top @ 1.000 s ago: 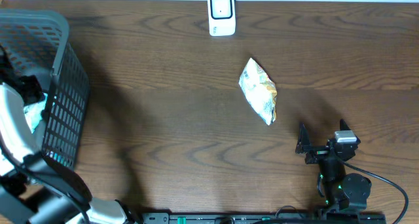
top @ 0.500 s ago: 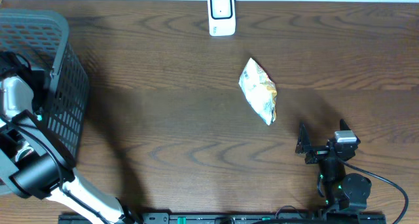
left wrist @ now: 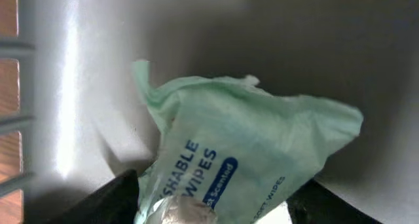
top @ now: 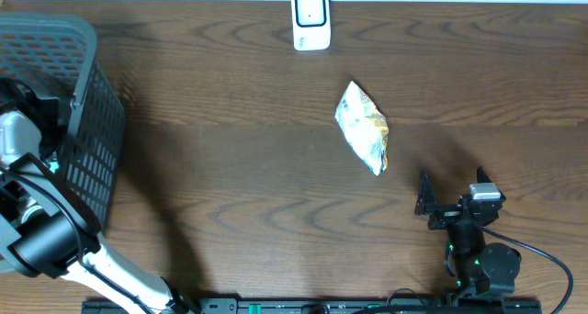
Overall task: Scan the item barcode
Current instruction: 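Return the left gripper to the basket and grasp the green wipes pack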
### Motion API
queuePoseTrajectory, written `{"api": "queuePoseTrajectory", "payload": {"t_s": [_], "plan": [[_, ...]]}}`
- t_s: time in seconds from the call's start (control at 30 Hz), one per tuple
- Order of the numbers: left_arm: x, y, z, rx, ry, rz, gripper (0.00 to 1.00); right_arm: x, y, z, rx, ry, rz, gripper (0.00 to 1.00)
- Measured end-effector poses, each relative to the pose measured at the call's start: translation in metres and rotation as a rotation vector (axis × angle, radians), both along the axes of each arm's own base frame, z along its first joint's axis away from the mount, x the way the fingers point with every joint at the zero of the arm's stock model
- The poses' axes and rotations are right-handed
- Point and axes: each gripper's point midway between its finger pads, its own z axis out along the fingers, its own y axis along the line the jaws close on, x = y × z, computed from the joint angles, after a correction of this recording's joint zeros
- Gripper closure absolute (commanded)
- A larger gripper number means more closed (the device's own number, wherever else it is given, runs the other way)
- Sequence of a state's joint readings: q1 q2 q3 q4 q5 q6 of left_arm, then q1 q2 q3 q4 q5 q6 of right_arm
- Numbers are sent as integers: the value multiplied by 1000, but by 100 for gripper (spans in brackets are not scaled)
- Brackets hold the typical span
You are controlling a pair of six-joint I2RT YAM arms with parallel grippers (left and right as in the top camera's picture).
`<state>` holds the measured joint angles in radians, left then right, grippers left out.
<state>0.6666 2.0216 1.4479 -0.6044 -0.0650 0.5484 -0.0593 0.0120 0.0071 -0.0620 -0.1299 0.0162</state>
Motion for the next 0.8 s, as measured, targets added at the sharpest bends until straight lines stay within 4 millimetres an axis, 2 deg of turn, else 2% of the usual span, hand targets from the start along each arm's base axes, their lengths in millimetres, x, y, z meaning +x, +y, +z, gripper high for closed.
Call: {"api": "queuePoseTrajectory", "payload": {"t_s": [0.1,0.2,0.3,0.43,0.57,0.67,0.8], "plan": [[-1,0,-1,-7,-6,34,56,0,0,0,0,0,0,1],[-3,-2,-2,-25,-10,86,60,0,0,0,0,0,0,1],[-4,-3,-1,-38,-27,151,76,0,0,0,0,0,0,1],[-3,-3,16,-34,-79,220,77,0,0,0,0,0,0,1],[2,-2,64,8,-193,241,77,0,0,0,0,0,0,1],[8,-5,114,42,-326,232,77,0,0,0,0,0,0,1],[22,-17,194,67,-589,201,77,0,0,0,0,0,0,1]]}}
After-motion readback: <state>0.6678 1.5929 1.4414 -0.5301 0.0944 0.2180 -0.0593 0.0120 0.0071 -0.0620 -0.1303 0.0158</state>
